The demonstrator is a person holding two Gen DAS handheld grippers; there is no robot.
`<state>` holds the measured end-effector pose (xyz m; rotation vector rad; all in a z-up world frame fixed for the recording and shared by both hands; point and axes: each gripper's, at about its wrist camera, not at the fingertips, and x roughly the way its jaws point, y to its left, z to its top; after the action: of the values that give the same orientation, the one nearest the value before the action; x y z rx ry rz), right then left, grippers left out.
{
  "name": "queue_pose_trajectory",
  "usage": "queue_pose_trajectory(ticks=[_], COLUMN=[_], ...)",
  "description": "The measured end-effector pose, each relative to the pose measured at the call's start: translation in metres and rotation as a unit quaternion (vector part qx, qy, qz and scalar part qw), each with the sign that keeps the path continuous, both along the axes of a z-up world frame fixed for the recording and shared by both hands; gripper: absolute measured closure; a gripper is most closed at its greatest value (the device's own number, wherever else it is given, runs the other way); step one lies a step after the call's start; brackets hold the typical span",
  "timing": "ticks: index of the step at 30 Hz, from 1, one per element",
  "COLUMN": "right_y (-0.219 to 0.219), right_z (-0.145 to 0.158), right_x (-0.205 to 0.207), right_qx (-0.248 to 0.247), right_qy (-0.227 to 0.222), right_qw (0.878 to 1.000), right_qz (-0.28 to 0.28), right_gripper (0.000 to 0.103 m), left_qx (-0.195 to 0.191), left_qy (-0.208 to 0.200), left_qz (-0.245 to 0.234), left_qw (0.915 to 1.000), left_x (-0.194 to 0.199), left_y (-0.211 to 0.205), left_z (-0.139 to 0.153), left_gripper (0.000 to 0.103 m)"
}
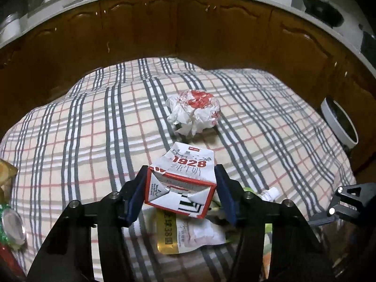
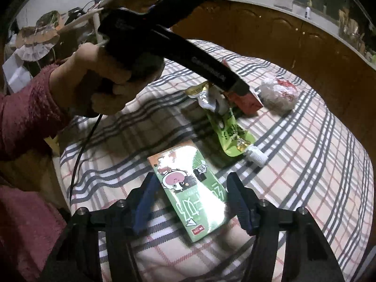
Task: Collect trash
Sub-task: 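Grasp white-red paper carton with left tool while right tool grasps green milk carton, then carry the white-red carton and green milk carton with both tools over the bin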
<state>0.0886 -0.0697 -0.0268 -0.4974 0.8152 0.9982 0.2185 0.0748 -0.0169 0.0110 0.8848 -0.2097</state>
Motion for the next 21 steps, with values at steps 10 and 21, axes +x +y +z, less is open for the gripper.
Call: queue_pose_trajectory(ticks=[10,21], right_y=[-0.059,-0.164], right_z=[0.018,0.029], right_x=[0.014,0.015], right_qx=[0.094,0.181], right_qy=[0.045,0.064], right_qw=[0.987,0.934], right_qz=[-0.123,-0.3], right_gripper=[0.053,0.055], left_qx=[-0.047,-0.095], left_qy=[-0.042,-0.062], left_qz=[0.006,-0.054], left_qw=[0.998,0.9921], left_x=[-0.023,-0.052], left_y=[-0.002,-0.071], left_z=[0.03,0.048], left_gripper=[0.056,0.056])
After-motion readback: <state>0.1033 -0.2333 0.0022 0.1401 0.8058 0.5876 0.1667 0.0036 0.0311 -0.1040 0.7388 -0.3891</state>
